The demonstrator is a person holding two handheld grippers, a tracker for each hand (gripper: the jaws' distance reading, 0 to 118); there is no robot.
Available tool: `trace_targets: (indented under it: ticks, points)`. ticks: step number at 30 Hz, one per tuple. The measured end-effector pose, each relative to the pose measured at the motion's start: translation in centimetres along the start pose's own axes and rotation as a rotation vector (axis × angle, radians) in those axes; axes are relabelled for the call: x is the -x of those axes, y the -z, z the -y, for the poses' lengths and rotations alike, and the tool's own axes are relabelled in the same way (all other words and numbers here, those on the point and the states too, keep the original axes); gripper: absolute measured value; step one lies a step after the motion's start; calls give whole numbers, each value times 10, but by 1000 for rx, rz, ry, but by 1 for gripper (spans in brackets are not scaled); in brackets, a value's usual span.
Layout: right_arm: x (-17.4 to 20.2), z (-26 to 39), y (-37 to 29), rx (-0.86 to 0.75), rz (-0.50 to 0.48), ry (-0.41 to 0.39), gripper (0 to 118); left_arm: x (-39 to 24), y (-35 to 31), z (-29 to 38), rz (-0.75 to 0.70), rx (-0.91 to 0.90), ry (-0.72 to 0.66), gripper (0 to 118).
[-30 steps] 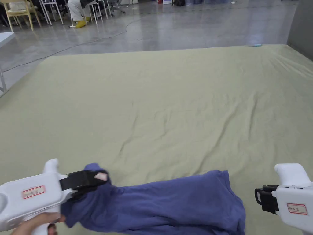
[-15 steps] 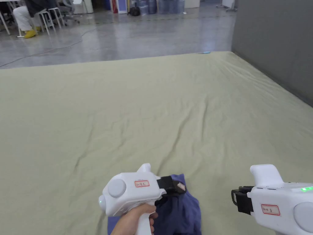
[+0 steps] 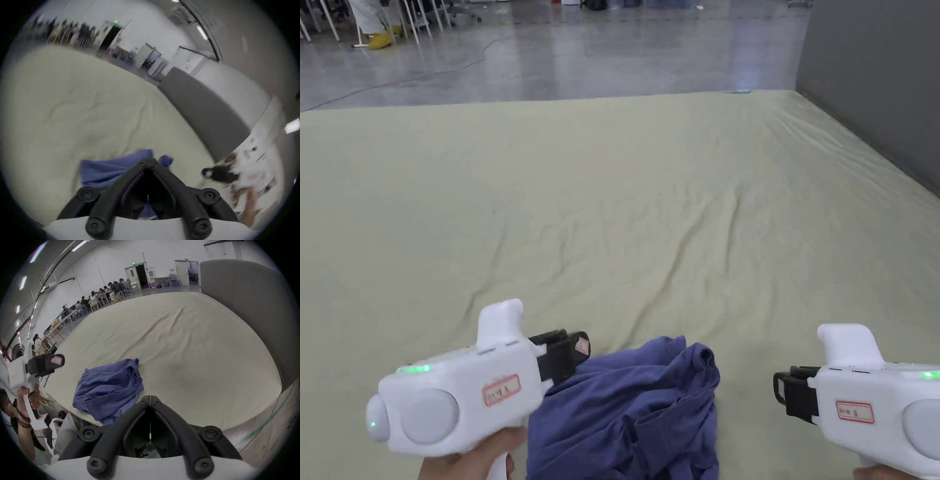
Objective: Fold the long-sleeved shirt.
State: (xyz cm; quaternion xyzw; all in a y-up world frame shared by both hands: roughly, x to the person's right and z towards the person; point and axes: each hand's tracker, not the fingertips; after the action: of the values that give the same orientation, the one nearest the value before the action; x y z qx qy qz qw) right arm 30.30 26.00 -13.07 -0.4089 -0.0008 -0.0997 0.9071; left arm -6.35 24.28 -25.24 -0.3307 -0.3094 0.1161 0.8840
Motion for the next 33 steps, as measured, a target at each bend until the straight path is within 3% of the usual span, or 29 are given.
trace_targets:
  ticks: [8, 13, 19, 22, 29, 33]
  points:
    - [10, 1, -4, 7, -25, -26, 2, -45, 81, 79, 16, 153, 60, 0]
    - [-2, 6, -18, 3, 18, -8, 2, -76, 143, 101, 42, 237, 54, 0]
    - [-11, 6, -18, 1, 30, 50, 2, -90, 136, 88, 97, 232, 32, 0]
    - [-2, -5, -4, -18, -97, 96, 2, -80, 100, 73, 152, 146, -4, 0]
    - [40, -28, 74, 66, -404, 163, 2, -11, 5, 52, 65, -7, -156, 0]
    - [37, -18, 124, 191, -425, 252, 2, 33, -28, 56, 69, -35, -314, 0]
